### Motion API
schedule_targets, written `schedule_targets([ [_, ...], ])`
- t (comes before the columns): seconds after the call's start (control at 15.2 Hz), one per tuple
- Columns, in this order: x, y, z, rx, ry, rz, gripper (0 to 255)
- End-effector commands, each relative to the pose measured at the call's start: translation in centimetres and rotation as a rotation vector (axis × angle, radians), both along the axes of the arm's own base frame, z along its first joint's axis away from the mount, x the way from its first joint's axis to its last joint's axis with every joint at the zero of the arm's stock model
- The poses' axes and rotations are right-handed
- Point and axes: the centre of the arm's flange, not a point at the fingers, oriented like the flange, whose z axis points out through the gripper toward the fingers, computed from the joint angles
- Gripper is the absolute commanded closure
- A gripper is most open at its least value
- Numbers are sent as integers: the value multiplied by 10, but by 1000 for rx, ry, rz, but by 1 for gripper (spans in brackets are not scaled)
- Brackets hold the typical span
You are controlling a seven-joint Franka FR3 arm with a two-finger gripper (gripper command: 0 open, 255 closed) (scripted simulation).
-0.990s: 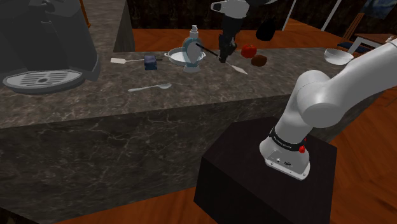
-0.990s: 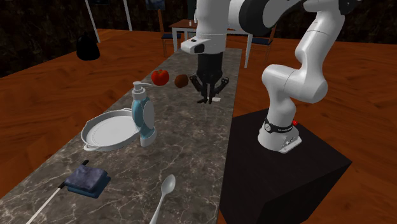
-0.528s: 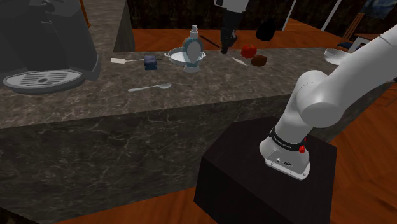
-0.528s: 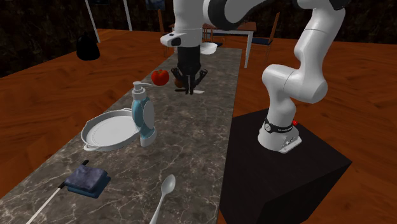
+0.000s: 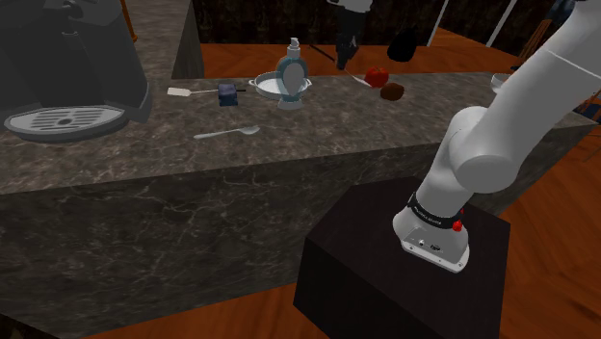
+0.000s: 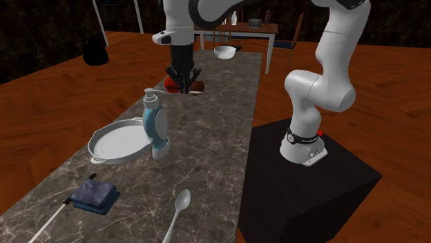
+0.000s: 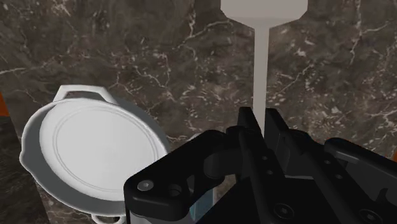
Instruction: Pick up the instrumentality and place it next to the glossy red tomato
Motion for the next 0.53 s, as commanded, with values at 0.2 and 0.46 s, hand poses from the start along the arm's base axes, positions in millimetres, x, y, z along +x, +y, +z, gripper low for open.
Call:
schedule_targets([
  [0.2, 31, -56, 0, -1, 0, 2, 255],
  [0.46, 51, -94, -5, -1, 0, 2, 255],
])
